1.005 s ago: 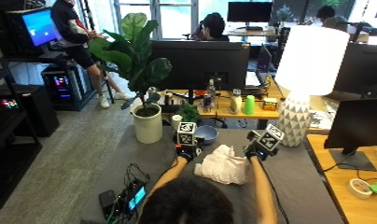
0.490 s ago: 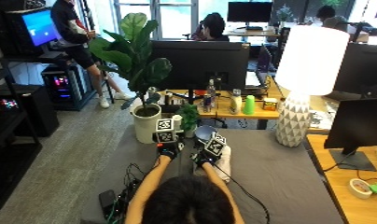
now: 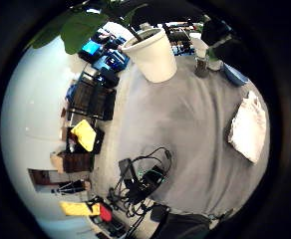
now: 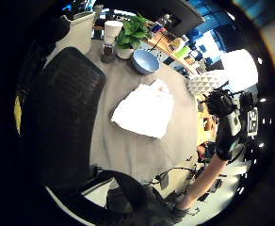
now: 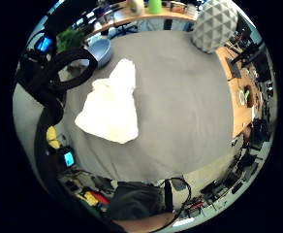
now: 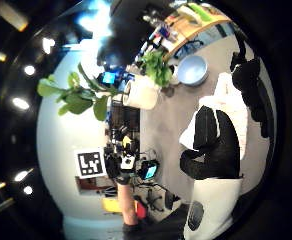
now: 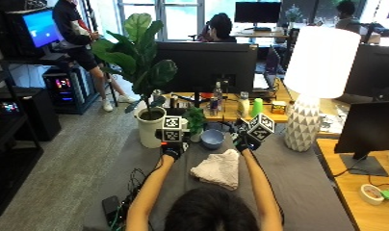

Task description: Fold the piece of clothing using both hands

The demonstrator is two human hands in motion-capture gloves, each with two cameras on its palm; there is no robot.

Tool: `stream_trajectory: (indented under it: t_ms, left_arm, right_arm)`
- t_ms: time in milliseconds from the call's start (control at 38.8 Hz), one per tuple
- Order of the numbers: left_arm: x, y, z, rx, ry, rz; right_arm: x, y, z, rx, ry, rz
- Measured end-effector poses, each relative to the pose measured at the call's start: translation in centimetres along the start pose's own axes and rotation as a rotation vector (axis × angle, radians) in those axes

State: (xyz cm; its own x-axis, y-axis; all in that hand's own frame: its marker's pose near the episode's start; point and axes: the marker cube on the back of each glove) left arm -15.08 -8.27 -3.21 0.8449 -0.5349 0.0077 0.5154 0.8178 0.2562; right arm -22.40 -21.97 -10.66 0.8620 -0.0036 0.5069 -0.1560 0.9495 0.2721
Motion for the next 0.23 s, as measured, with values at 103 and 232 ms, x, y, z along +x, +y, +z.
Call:
stream_trajectory:
  t_ms: [103,232]
  left_arm:
    - [0.5,-0.8,0.6,0.022,-0.037,0.003]
    - [1.2,-0.3,0.4,-0.001,-0.048,-0.008]
  right_arm:
    - [2.0,0.8,-1.9,0.016,0.066,0.095]
    - [5.9,-4.0,0.5,0.119,0.053,-0.012]
